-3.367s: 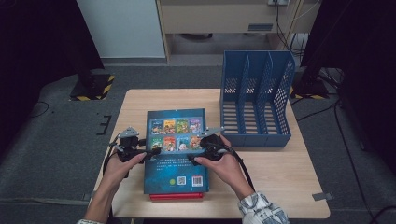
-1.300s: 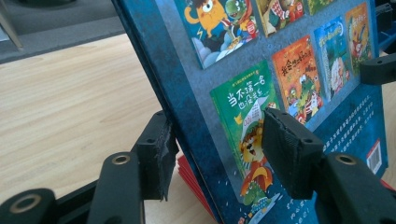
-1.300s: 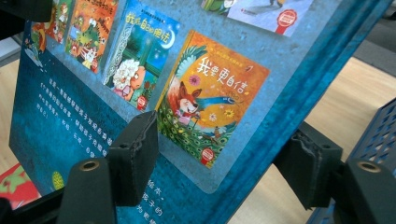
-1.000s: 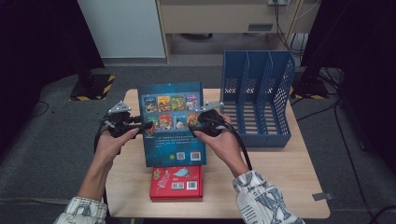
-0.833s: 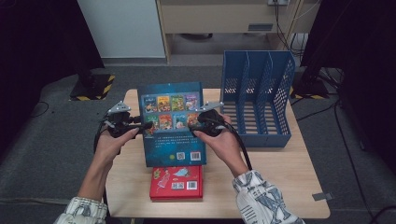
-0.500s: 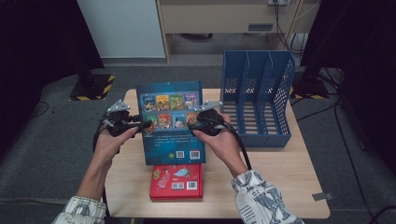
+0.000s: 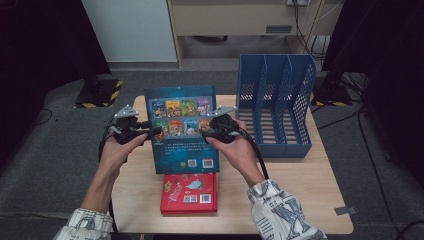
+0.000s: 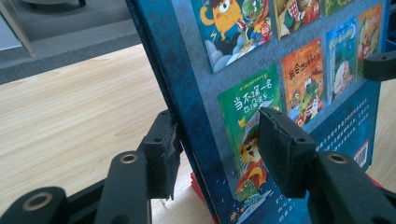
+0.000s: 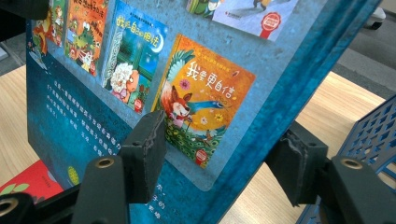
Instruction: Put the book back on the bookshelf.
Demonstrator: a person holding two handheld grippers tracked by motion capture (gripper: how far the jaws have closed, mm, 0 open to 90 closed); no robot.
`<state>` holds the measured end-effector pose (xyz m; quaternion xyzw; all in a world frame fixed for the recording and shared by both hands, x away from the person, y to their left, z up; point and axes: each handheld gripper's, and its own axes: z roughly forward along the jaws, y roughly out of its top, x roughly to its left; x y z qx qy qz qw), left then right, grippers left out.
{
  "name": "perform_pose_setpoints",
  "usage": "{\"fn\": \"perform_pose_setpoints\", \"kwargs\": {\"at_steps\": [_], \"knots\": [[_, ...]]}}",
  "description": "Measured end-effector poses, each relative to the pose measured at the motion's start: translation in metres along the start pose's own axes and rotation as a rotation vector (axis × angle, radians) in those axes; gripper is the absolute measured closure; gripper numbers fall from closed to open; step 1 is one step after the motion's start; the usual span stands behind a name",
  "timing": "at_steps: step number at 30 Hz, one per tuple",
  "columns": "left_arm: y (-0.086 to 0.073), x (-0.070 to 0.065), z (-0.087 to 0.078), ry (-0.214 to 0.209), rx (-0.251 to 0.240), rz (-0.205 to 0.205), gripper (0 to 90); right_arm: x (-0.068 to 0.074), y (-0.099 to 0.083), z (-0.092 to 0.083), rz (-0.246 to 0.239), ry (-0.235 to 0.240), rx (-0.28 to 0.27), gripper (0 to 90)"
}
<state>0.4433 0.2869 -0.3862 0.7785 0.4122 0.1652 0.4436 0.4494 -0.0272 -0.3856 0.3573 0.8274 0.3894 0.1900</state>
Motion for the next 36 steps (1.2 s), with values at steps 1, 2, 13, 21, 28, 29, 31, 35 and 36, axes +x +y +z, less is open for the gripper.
{"fn": "perform_pose_setpoints", "kwargs": {"at_steps": [1, 2, 13, 21, 28, 29, 31, 35, 36], "knots": [[0.001, 0.0, 0.0, 0.002, 0.001, 0.004, 49.6, 0.0, 0.0, 0.0, 0.0, -0.001, -0.002, 40.2], [0.002, 0.0, 0.0, 0.003, 0.0, 0.005, 49.6, 0.0, 0.0, 0.0, 0.0, -0.001, -0.002, 40.2], [0.004, 0.004, 0.001, 0.0, -0.006, -0.005, 49.8, -0.002, 0.003, 0.002, -0.004, -0.002, -0.007, 40.9], [0.007, 0.004, 0.001, 0.005, -0.002, 0.005, 50.2, -0.002, 0.004, 0.002, 0.001, -0.012, -0.012, 40.9], [0.017, 0.003, 0.006, 0.016, 0.009, 0.027, 50.4, -0.008, 0.007, 0.003, 0.017, -0.029, -0.029, 41.3], [0.018, 0.004, 0.007, 0.018, 0.007, 0.028, 50.4, -0.009, 0.008, 0.003, 0.016, -0.034, -0.03, 41.3], [0.019, 0.005, 0.008, 0.017, -0.006, 0.022, 50.4, -0.011, 0.009, 0.004, 0.015, -0.045, -0.038, 41.6], [0.021, 0.006, 0.008, 0.023, -0.019, 0.021, 50.1, -0.011, 0.011, 0.003, 0.018, -0.048, -0.044, 42.6], [0.022, 0.006, 0.008, 0.023, -0.02, 0.019, 49.6, -0.011, 0.012, 0.003, 0.018, -0.052, -0.05, 42.7]]}}
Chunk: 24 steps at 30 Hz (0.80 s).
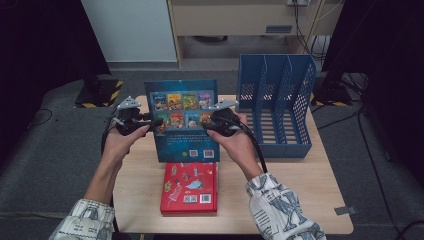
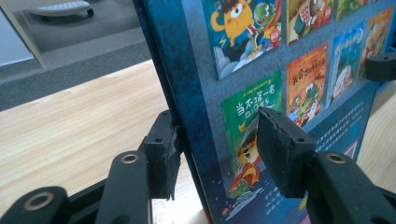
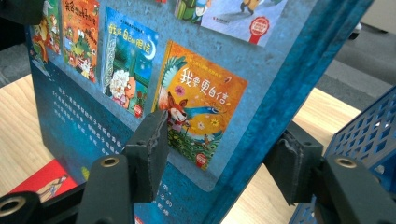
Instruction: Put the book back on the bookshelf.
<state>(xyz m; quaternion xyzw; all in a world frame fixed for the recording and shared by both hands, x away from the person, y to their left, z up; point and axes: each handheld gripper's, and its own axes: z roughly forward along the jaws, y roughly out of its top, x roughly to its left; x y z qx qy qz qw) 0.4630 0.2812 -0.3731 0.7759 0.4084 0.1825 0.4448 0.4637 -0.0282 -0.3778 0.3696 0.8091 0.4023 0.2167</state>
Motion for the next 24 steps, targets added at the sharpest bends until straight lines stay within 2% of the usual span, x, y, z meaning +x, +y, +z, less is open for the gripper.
{"fn": "perform_pose_setpoints", "kwargs": {"at_steps": [6, 13, 20, 24], "knots": [[0.0047, 0.0016, 0.0012, 0.014, -0.006, 0.0, 48.0, -0.0004, 0.0053, 0.0009, 0.003, 0.003, -0.014, 42.7], [0.0045, 0.0023, 0.0013, 0.011, -0.017, 0.009, 47.7, -0.0011, 0.0052, -0.0007, -0.002, 0.01, -0.021, 44.1], [0.0084, -0.0004, -0.0025, 0.033, -0.021, 0.024, 47.4, 0.0, 0.0083, -0.0043, 0.009, 0.005, -0.032, 46.7], [0.0068, -0.0011, -0.0051, 0.031, -0.025, 0.026, 46.5, 0.0038, 0.0068, -0.0087, -0.008, 0.005, -0.04, 48.8]]}}
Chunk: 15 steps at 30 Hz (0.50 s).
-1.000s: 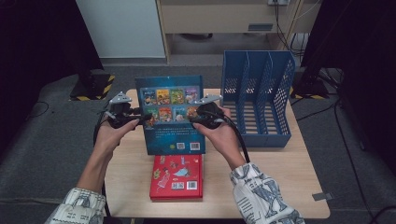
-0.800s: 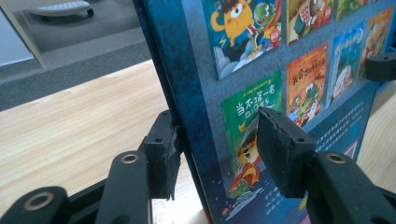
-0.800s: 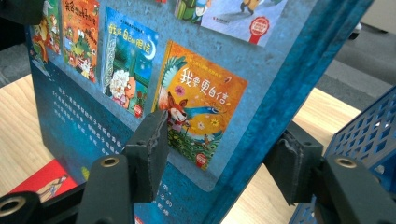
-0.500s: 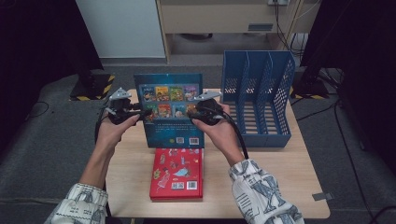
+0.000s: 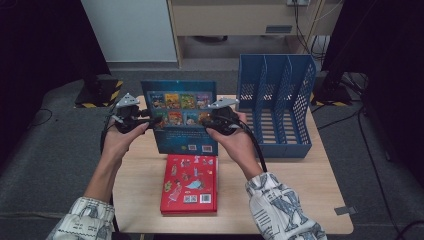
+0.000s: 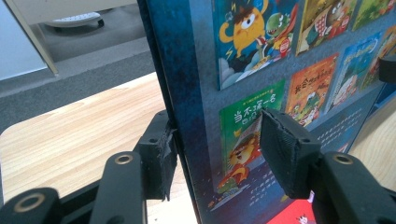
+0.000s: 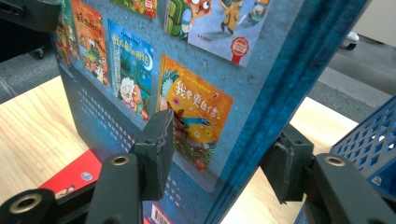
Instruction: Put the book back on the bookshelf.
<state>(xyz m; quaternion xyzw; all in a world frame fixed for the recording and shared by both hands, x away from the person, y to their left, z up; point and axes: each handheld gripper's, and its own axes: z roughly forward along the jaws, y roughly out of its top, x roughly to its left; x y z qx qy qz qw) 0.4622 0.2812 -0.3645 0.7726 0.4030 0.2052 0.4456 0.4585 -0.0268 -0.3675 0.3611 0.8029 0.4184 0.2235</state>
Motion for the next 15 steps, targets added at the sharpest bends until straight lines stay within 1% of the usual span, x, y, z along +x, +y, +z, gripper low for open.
{"fn": "perform_pose_setpoints", "kwargs": {"at_steps": [3, 5, 6, 7, 9, 10, 12, 13, 15], "knots": [[-0.001, -0.001, -0.004, -0.004, -0.005, 0.003, 45.6, 0.003, -0.002, -0.006, -0.001, 0.018, 0.002, 51.8], [-0.003, -0.002, -0.006, -0.004, -0.013, 0.0, 43.4, 0.006, -0.003, -0.01, -0.016, 0.027, -0.001, 52.9], [-0.004, -0.003, -0.007, -0.007, -0.02, 0.001, 42.1, 0.007, -0.004, -0.012, -0.024, 0.036, -0.003, 53.3], [-0.008, -0.004, -0.008, -0.013, -0.039, 0.0, 41.6, 0.009, -0.005, -0.015, -0.027, 0.041, -0.006, 53.6], [-0.009, -0.004, -0.009, -0.017, -0.047, -0.003, 40.0, 0.013, -0.008, -0.019, -0.033, 0.053, -0.011, 54.7], [-0.012, -0.005, -0.01, -0.029, -0.067, -0.005, 38.8, 0.014, -0.009, -0.022, -0.034, 0.064, -0.015, 55.2], [-0.014, -0.006, -0.01, -0.032, -0.073, -0.004, 36.0, 0.017, -0.011, -0.027, -0.038, 0.085, -0.017, 56.2], [-0.016, -0.007, -0.011, -0.039, -0.088, -0.003, 35.0, 0.019, -0.012, -0.029, -0.044, 0.09, -0.017, 56.9], [-0.017, -0.007, -0.011, -0.044, -0.091, 0.003, 32.9, 0.021, -0.013, -0.033, -0.05, 0.109, -0.023, 57.7]]}}
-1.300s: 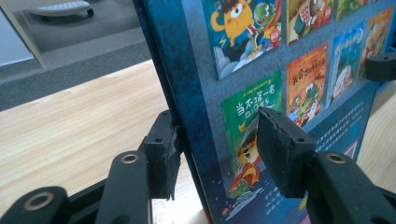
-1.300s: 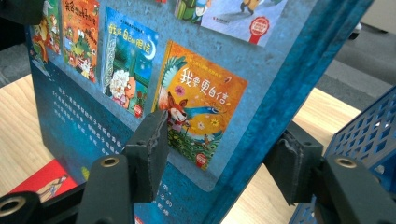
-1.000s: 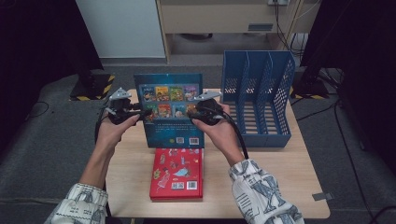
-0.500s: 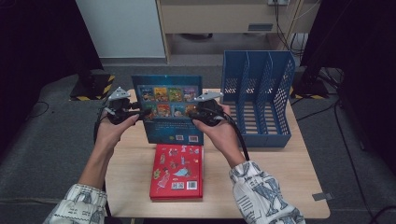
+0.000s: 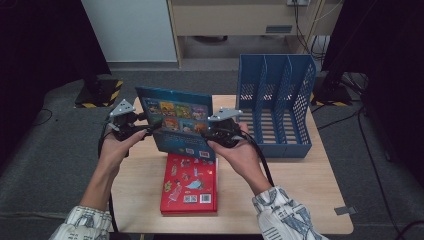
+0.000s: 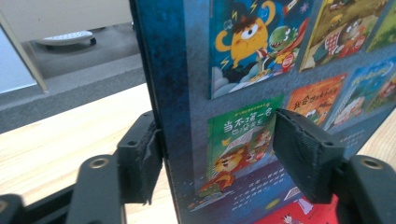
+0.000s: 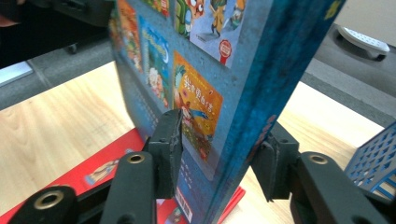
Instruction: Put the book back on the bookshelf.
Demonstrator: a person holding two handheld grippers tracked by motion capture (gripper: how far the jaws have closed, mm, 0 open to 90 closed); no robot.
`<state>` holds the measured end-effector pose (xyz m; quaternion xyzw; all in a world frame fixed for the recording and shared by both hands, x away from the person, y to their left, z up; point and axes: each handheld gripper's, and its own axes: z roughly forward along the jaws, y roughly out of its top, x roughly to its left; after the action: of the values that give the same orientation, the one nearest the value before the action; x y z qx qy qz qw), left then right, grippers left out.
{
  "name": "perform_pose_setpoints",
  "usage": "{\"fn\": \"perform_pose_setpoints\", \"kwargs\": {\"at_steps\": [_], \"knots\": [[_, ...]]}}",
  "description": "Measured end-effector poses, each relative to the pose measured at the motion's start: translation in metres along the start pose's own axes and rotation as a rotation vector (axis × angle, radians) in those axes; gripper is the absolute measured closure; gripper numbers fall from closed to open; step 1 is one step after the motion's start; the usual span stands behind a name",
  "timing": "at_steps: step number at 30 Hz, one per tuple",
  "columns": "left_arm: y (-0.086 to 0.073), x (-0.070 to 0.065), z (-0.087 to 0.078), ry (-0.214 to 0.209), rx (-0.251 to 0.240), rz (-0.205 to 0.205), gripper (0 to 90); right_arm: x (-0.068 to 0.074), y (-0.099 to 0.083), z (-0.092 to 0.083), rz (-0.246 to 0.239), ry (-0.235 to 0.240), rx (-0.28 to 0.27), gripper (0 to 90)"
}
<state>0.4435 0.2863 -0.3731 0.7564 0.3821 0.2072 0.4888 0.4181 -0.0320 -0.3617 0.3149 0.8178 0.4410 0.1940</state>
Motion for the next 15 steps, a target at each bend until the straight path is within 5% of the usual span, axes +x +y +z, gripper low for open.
{"fn": "perform_pose_setpoints", "kwargs": {"at_steps": [15], "knots": [[-0.009, -0.003, 0.005, -0.039, -0.063, 0.009, 14.7, 0.019, -0.011, -0.014, -0.018, 0.104, -0.042, 61.9]]}}
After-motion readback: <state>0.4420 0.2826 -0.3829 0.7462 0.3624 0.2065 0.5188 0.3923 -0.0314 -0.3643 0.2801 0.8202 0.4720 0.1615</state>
